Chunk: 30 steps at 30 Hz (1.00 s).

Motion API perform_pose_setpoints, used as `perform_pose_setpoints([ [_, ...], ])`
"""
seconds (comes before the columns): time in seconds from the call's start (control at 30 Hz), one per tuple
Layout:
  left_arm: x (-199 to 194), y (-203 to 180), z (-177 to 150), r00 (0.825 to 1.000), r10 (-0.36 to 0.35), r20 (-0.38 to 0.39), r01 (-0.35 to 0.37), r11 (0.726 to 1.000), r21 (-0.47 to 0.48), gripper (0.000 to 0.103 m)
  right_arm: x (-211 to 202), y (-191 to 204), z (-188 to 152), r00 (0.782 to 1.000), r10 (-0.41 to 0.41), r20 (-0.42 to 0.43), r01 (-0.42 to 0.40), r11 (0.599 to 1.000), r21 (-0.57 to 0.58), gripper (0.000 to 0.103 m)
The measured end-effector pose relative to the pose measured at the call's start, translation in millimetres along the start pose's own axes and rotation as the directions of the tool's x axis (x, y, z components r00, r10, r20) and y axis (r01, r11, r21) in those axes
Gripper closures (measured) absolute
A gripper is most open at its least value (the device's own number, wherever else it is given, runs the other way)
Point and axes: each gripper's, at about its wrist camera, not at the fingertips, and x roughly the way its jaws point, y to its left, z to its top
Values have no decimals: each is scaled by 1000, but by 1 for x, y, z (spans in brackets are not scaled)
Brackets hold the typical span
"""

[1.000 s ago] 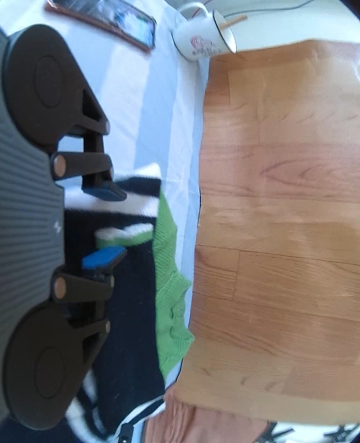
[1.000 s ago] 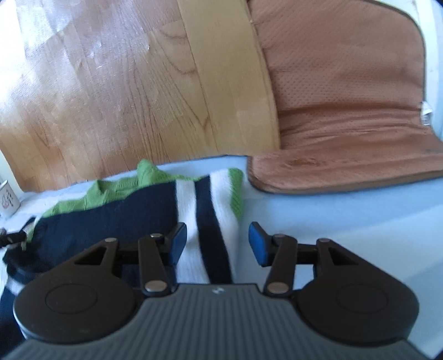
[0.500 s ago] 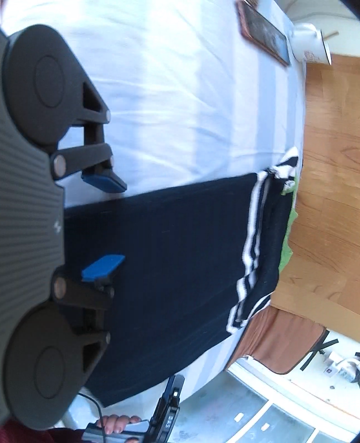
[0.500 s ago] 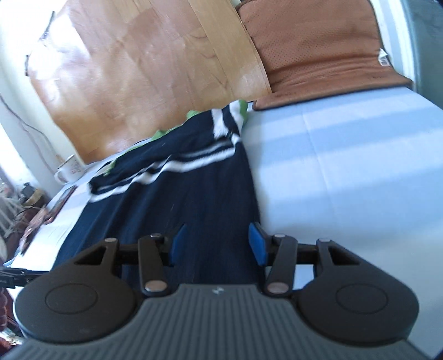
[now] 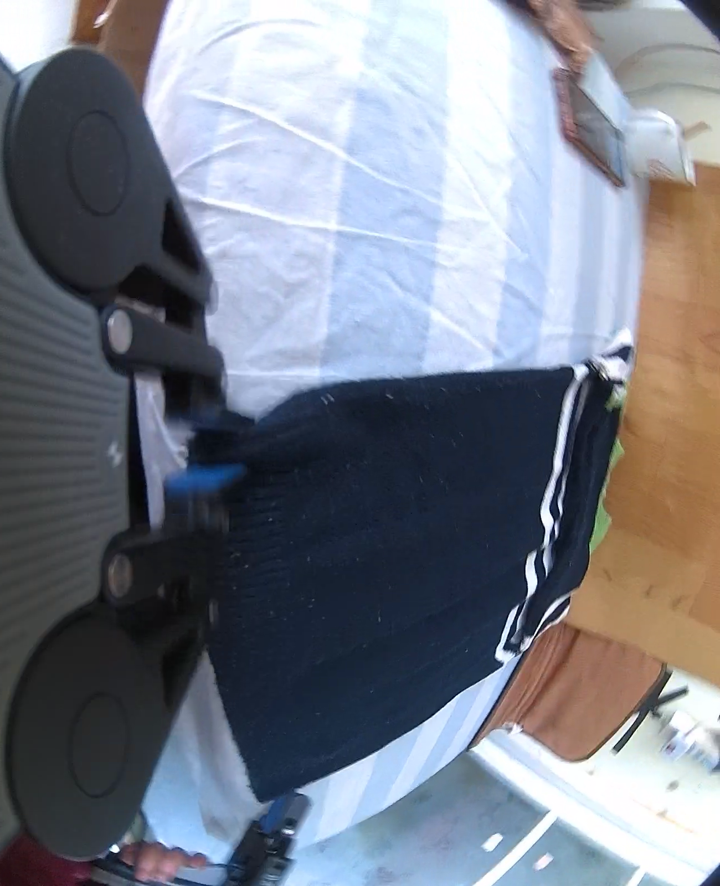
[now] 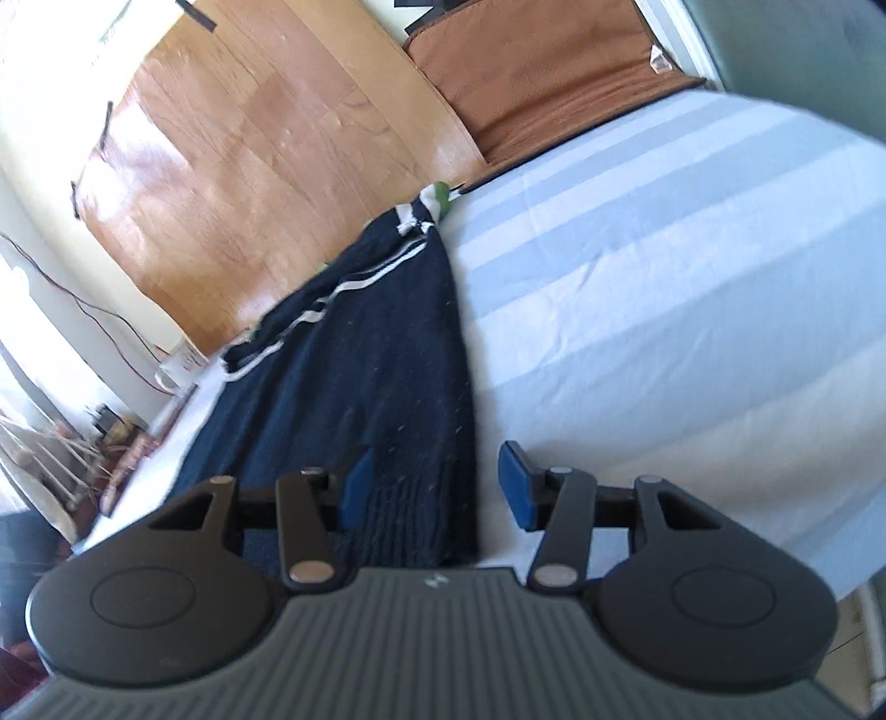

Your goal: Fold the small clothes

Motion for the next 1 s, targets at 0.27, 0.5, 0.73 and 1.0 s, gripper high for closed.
perform_pose_setpoints([
  [0.27, -23, 25, 23, 987, -135, 87, 147, 976, -158, 94, -2, 5, 24, 994, 107, 11, -108, 993, 49, 93],
  [0.5, -5, 56, 101, 954, -218, 205, 279, 897, -343, 94, 43, 26, 111, 986, 134, 104, -141, 988, 67, 93],
  [0.73, 69, 80, 195, 980, -137, 147, 188, 884, -429, 91, 157, 18, 192, 999, 25, 33, -28, 994, 102, 92],
  [1.0, 89, 81, 201, 980, 5, 198, 54, 954, -293, 50, 177, -11, 197, 988, -46, 149, 37, 997, 62, 41],
])
